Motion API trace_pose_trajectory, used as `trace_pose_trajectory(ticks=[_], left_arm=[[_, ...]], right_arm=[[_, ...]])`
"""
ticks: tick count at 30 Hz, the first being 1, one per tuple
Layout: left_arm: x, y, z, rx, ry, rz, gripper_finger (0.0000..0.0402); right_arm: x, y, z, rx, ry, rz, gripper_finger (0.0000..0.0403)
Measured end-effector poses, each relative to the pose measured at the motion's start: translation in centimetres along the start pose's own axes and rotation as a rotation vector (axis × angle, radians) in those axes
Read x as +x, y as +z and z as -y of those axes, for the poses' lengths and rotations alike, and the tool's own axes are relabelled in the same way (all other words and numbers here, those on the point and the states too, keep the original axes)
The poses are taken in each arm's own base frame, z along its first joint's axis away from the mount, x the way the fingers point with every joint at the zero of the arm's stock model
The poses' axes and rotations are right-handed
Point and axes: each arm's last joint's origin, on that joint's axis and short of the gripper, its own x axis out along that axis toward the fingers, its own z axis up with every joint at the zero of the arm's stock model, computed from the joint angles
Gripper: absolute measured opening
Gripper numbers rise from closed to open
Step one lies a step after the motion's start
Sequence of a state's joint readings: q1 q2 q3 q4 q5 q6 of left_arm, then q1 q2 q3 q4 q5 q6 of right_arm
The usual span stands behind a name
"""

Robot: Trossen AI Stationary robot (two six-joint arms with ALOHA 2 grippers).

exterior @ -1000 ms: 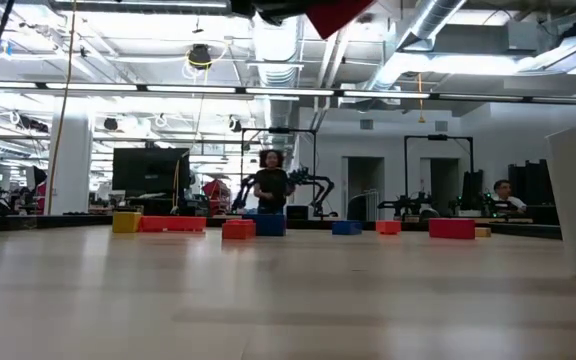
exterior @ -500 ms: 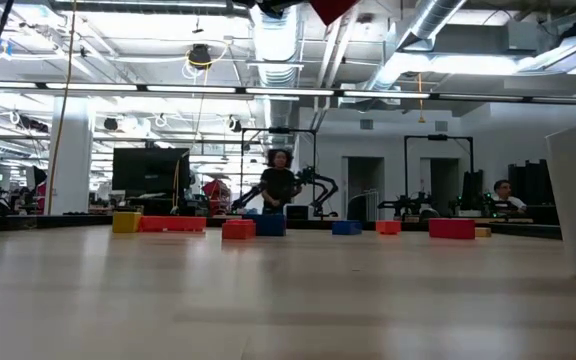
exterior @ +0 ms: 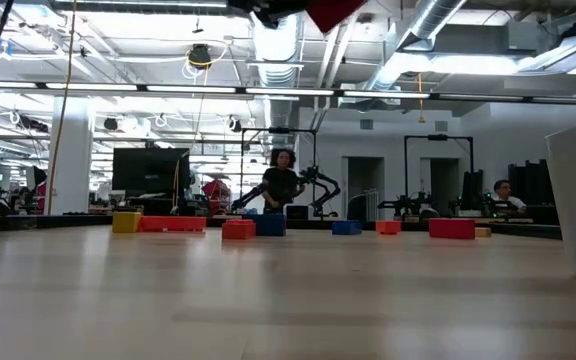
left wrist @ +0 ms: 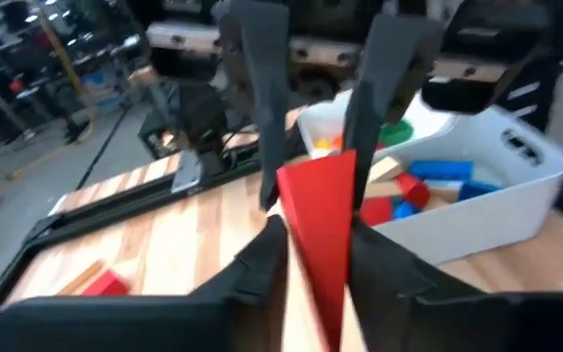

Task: Sort blocks by size
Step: Put the large red wooden block into the gray bin

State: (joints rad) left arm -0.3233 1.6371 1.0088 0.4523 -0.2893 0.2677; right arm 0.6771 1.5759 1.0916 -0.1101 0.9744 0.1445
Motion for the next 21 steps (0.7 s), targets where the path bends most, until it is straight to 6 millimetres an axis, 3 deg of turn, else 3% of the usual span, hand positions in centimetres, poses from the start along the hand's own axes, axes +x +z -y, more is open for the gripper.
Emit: trace_pose_trajectory(ticks=[8, 13, 16, 21], left_arm=[[-0.1, -0.7, -0.2, 0.028, 0.062, -0.087, 0.0198], [-0.3, -1.2, -0.4, 0.029, 0.095, -0.163, 0.0209], [-0.2, -1.8, -0.6, 0.039, 0.107, -0.211, 0.0208], [-1.0, -3.6, -1.6, 0.037, 0.107, -0.417, 0.0207]], right_arm=[[-2.7, -0.7, 1.3, 0.106, 0.029, -0.092, 0.0119], [-6.0, -1.5, 1.6, 0.275, 0.195, -0.236, 0.0099], [-7.4, -2.4, 1.4, 0.324, 0.188, -0.285, 0.0072], [-7.7, -3.1, 1.6, 0.423, 0.147, -0.344, 0.0041]])
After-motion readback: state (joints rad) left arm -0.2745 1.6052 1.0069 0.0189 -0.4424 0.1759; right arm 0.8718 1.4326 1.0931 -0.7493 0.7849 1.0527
